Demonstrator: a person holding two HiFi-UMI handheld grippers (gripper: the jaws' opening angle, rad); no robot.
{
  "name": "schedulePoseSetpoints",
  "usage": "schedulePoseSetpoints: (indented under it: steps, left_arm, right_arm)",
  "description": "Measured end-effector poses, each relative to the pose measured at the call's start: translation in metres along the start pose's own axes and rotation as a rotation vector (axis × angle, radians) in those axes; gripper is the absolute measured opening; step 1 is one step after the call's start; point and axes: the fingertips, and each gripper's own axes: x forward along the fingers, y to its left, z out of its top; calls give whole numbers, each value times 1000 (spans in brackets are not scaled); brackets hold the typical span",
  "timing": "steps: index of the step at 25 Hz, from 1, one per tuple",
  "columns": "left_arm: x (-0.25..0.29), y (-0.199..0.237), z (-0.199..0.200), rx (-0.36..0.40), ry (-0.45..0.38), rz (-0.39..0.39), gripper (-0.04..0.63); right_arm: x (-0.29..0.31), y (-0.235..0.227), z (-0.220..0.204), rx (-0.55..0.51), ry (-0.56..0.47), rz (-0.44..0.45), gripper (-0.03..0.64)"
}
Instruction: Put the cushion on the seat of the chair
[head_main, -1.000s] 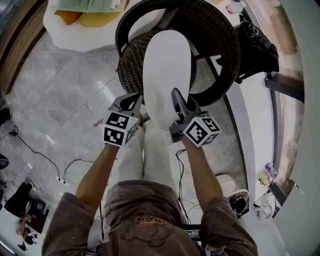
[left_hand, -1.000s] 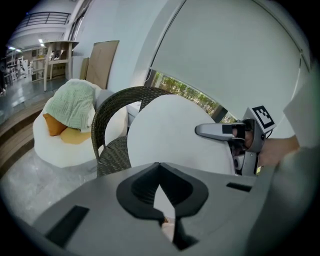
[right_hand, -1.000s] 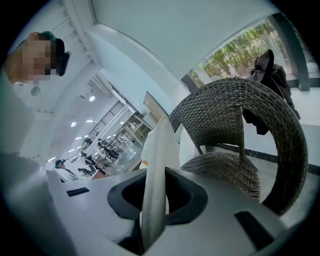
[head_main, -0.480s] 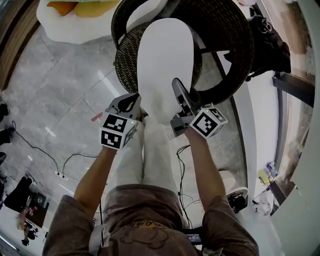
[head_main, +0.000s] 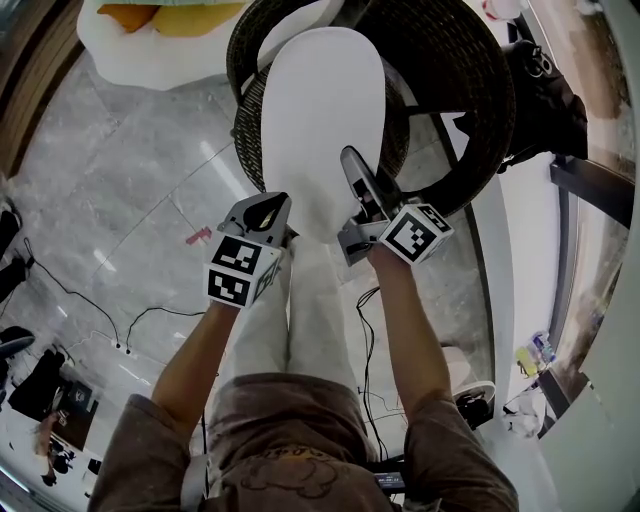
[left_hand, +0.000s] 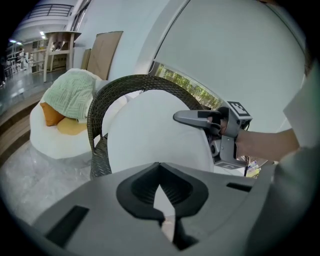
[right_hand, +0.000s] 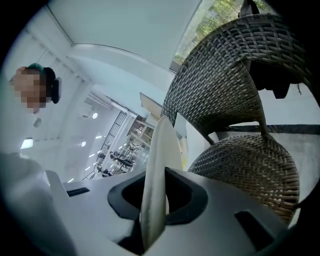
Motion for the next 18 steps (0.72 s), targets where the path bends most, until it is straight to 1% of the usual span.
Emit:
schedulePoseSetpoints:
  steps: [4,10,15,18]
  left_arm:
    - [6,3,-6,-4,8,-1,5]
    - [25,3,-16,-12,28,-13,5]
    - [40,1,-14,-14,25,-20,5]
    - [45,1,-14,-12,27,-21,5]
  right_arm:
    - [8,-22,2,13,9,-35,67]
    - [9,-51,8,-52,38,-106,69]
    - [9,-80,6,-75,45,-164,69]
    - [10,-99,5,-117,57,-213,69]
